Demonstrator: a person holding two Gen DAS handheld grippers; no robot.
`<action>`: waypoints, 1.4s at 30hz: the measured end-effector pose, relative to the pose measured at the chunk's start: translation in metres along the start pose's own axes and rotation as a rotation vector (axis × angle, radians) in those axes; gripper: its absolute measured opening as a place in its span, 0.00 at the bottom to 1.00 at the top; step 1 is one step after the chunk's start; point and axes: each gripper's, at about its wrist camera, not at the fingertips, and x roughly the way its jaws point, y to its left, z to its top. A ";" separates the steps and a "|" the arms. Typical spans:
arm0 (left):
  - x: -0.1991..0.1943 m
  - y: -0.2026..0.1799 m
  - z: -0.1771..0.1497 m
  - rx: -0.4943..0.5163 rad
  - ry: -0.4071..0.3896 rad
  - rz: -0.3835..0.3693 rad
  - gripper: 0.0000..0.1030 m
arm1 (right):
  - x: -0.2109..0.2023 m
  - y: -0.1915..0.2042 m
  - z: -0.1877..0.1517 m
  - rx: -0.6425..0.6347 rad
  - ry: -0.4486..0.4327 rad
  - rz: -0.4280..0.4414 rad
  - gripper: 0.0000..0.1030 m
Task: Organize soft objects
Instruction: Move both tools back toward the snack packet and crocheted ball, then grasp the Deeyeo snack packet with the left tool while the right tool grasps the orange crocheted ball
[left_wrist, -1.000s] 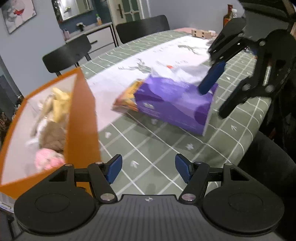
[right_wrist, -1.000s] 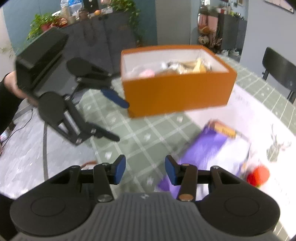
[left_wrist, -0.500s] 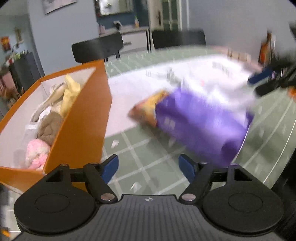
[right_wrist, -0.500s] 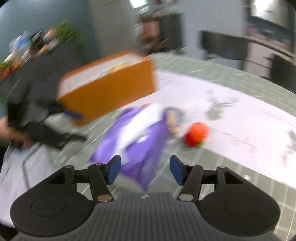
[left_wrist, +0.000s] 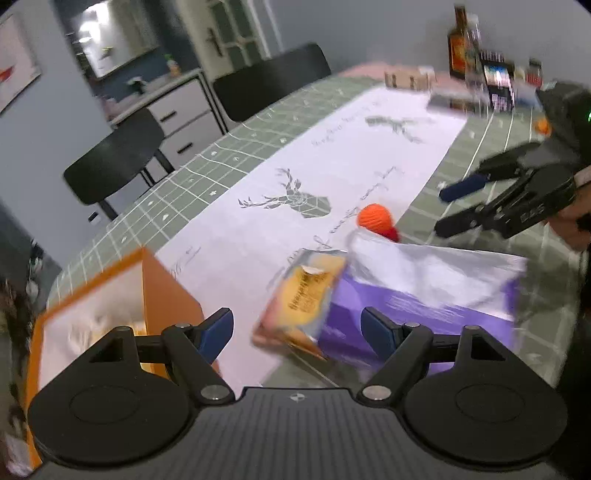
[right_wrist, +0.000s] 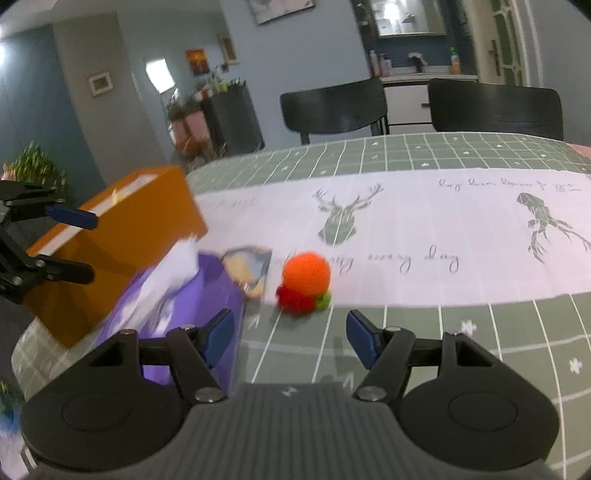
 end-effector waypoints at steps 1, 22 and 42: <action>0.011 0.005 0.007 0.021 0.020 -0.013 0.90 | 0.002 -0.001 0.004 0.006 -0.006 0.000 0.65; 0.142 0.021 0.058 0.322 0.403 -0.409 0.86 | 0.046 -0.022 0.028 0.031 0.037 0.012 0.70; 0.157 0.004 0.057 0.347 0.416 -0.487 0.91 | 0.067 -0.010 0.029 -0.021 0.094 0.027 0.71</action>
